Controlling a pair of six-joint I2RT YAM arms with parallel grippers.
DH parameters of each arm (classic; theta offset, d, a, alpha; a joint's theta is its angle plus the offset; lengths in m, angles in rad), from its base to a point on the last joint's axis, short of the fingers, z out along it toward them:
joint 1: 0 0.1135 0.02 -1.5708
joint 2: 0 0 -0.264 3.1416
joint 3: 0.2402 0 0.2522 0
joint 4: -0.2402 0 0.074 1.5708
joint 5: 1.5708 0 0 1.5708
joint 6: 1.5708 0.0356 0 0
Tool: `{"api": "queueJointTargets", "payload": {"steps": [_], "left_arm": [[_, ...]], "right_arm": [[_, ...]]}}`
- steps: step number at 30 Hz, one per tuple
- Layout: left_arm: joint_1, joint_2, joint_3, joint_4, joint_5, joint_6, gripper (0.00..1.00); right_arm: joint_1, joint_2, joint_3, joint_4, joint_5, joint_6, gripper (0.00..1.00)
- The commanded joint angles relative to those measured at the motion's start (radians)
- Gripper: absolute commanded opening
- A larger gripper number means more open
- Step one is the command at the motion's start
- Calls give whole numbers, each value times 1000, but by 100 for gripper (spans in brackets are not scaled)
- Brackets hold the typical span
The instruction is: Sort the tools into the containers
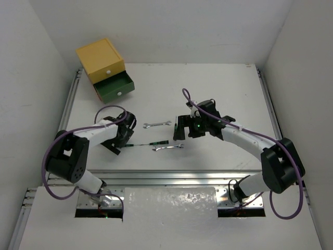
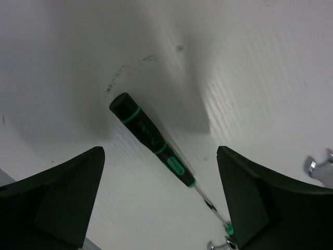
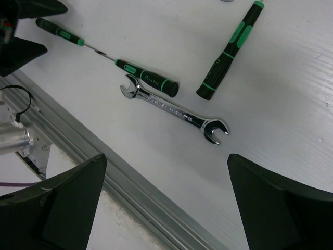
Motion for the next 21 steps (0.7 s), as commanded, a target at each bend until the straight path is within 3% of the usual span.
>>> {"api": "queueJointTargets", "payload": {"steps": [1, 4, 9, 10, 13, 21], "left_arm": [[-4, 49, -3, 21, -28, -50, 83], [-4, 95, -2, 28, -48, -64, 68], [-4, 171, 0, 63, -31, -52, 55], [-4, 176, 0, 68, -31, -50, 39], [-4, 165, -5, 91, -16, -38, 16], [-3, 21, 60, 129, -34, 25, 0]], "right_arm": [[-1, -16, -2, 49, -38, 0, 99], [-1, -24, -9, 57, -47, 3, 99], [-1, -33, -11, 55, -46, -6, 99], [-1, -36, -12, 55, -46, -6, 99], [-1, -40, -12, 52, -44, -10, 99], [-1, -42, -8, 41, -37, -30, 99]]}}
